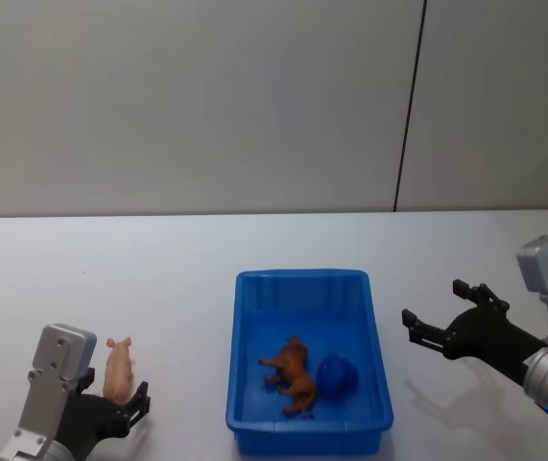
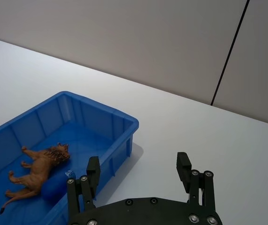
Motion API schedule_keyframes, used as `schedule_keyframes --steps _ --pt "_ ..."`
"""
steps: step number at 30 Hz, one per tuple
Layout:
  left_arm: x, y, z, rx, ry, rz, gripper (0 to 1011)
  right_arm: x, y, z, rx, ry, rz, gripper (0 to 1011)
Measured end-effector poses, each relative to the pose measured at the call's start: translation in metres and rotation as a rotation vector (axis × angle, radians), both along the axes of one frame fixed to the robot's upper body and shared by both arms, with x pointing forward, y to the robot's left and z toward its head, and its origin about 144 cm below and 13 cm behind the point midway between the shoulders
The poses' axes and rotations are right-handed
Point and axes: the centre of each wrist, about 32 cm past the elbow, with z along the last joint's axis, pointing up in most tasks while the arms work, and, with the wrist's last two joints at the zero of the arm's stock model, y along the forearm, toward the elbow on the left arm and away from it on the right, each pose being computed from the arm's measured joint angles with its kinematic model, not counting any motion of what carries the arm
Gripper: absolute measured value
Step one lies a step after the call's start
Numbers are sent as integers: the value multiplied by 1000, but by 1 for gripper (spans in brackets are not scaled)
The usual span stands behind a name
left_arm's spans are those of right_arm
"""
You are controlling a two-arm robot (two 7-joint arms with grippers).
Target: Pick up the two dolls from the table and place them into the box.
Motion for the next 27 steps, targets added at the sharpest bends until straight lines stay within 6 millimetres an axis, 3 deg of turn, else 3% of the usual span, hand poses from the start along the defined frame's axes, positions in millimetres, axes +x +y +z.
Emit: schedule_keyframes --steps 7,15,27 --pt "5 6 -2 8 17 -12 685 0 0 0 0 0 0 1001" --pt "8 11 -3 22 23 -27 404 0 0 0 0 0 0 1001" --pt "14 12 7 64 -8 -54 397 0 0 0 0 0 0 1001"
